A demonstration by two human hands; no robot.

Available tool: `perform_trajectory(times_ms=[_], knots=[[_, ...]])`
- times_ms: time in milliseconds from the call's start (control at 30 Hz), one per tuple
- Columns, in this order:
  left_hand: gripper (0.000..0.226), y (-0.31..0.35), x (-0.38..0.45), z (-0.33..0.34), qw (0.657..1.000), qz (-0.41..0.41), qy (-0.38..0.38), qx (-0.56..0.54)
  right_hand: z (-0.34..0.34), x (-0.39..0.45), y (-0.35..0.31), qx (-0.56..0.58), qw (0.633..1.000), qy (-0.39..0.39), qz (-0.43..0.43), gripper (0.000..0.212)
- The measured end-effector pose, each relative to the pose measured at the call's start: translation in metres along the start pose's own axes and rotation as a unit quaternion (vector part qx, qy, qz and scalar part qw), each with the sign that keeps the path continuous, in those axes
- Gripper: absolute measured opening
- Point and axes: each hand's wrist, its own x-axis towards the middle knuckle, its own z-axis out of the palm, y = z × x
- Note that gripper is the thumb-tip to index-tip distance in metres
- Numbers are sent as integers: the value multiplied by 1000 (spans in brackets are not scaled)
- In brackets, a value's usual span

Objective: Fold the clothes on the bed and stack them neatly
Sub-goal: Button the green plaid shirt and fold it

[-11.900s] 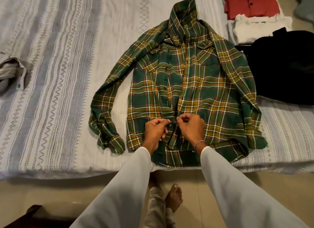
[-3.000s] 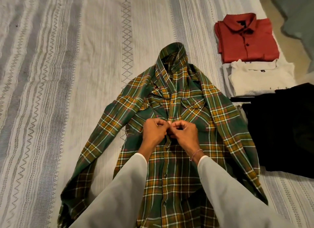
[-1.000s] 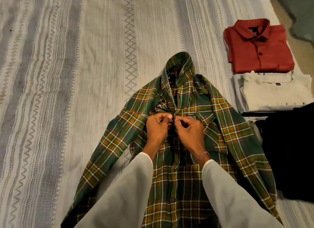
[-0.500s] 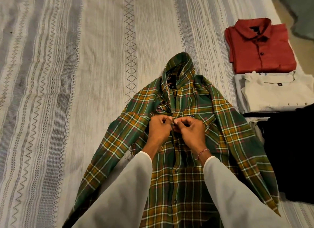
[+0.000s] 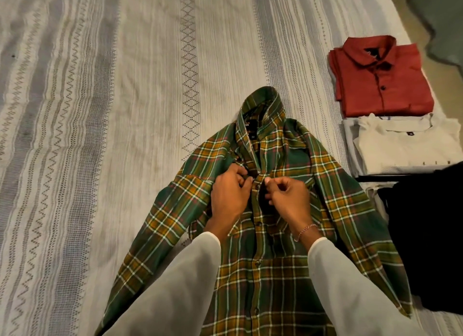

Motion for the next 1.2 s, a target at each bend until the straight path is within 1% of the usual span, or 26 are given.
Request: perform_trajectory(times_ms=[67, 100, 167, 233, 267, 300, 333, 400, 433, 500, 533, 600, 733, 800, 833, 867, 967, 1000, 1067, 1133, 1200], knots=[[33, 10, 10, -7, 998, 29, 18, 45, 2, 4, -9, -67, 992, 70, -77, 14], [44, 14, 15, -8, 996, 47, 12, 75, 4, 6, -15, -79, 987, 85, -108, 15], [68, 21, 27, -10, 982, 94, -20, 162, 9, 13, -24, -87, 984, 79, -134, 23], [92, 24, 36, -12, 959, 153, -37, 235, 12, 20, -30, -94, 984, 68, -134, 29], [98, 24, 39, -13, 948, 179, -42, 258, 13, 23, -32, -98, 984, 65, -131, 30], [97, 24, 44, -15, 937, 201, -49, 281, 13, 28, -34, -101, 985, 65, -126, 30], [87, 24, 49, -18, 924, 221, -54, 307, 13, 31, -36, -106, 985, 65, -117, 30], [50, 23, 61, -26, 909, 244, -58, 334, 12, 38, -38, -129, 984, 59, -104, 27], [37, 23, 66, -30, 913, 243, -55, 323, 11, 39, -39, -145, 983, 50, -104, 23], [27, 26, 77, -36, 938, 223, -22, 265, 11, 41, -41, -163, 980, 40, -106, 15], [24, 31, 82, -39, 952, 202, 2, 230, 10, 40, -42, -160, 981, 41, -106, 11], [24, 44, 94, -43, 968, 161, 40, 187, 10, 39, -41, -145, 983, 50, -104, 8], [32, 64, 113, -34, 975, 101, 82, 177, 14, 37, -36, -127, 985, 52, -109, 23], [34, 64, 115, -28, 980, 63, 95, 161, 15, 37, -35, -115, 985, 57, -112, 18], [34, 64, 116, -26, 984, 44, 101, 143, 16, 36, -35, -110, 986, 64, -112, 10], [36, 63, 116, -25, 987, 22, 107, 119, 15, 36, -36, -106, 986, 71, -109, 8], [44, 61, 115, -24, 991, -30, 127, 20, 17, 40, -38, -116, 984, 84, -102, 20], [46, 61, 111, -24, 991, -33, 129, -13, 19, 42, -38, -126, 983, 84, -108, 22], [42, 57, 96, -23, 989, -7, 134, -59, 21, 43, -38, -150, 977, 81, -129, 21], [30, 48, 77, -18, 988, 27, 143, -46, 22, 43, -39, -182, 970, 71, -147, 25], [13, 37, 58, -10, 991, 38, 129, -9, 23, 42, -38, -212, 962, 61, -161, 27]])
